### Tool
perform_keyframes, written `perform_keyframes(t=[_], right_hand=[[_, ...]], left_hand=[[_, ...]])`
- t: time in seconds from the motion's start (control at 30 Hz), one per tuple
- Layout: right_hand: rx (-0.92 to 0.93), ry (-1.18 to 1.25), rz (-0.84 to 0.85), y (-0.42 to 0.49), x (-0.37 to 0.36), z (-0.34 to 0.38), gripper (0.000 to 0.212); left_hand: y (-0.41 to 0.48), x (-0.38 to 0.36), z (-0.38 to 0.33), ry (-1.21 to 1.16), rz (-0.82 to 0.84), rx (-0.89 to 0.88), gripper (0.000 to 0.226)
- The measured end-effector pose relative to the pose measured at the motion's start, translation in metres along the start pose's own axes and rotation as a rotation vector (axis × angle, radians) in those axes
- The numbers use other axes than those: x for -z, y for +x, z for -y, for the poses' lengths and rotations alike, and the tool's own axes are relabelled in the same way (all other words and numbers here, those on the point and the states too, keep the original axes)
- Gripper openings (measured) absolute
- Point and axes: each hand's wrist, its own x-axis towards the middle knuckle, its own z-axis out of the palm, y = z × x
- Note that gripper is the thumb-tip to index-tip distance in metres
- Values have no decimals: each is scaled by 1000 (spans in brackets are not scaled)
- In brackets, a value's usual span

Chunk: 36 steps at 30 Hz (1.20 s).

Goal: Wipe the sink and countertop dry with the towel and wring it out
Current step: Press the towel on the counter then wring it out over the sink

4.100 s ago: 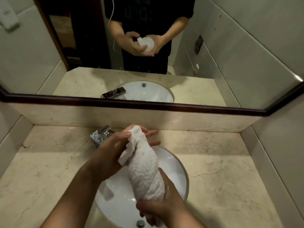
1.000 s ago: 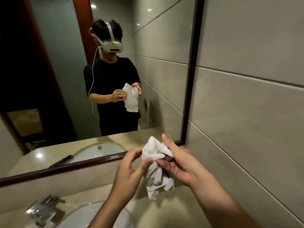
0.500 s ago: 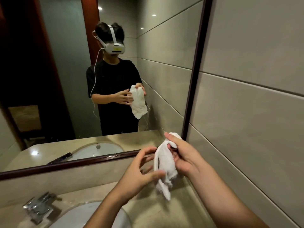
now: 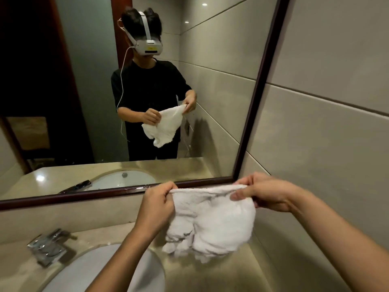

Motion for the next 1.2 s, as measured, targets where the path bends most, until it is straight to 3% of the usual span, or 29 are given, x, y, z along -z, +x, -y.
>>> perform_keyframes(t=[0.07,0.13,0.23,0.3,0.4,0.53,0.6,0.7,0.83,0.9,1.03,1.13,1.2], right_hand=[[58,-480,-90,5,9,-20,18],[144,-676,-79,7,4,-41,27],[172,-684,-32,5,-15,-94,18],[153,-667,-88,2,-24,-128,27],[180,-629,-97,10,-26,-161,36],[120,-734,-175,63,-15,-198,46],[18,-831,-275,104,-13,-231,49],[-213,-870,-405,142,-35,-287,64],[-243,-774,-296,135,-98,-360,57],[-200,-745,-287,131,-110,-388,51],[-74,-814,-320,168,-79,-411,56],[-162,-1012,-136,208,-40,-398,63],[-192,-1112,-16,223,-22,-388,51]], left_hand=[[4,0,4,125,24,-101,17],[-1,-2,8,198,48,-131,13],[-18,-14,28,288,142,-87,25],[-35,-26,43,325,292,-69,24],[-55,-43,61,329,488,98,9],[-53,-75,96,348,569,247,13],[-55,-104,125,424,595,305,26],[-90,-161,176,651,678,200,72],[-169,-217,208,617,788,163,55],[-186,-228,218,597,757,139,51],[-152,-234,251,603,601,103,50],[-114,-232,271,681,682,132,63],[-96,-229,272,712,762,154,61]])
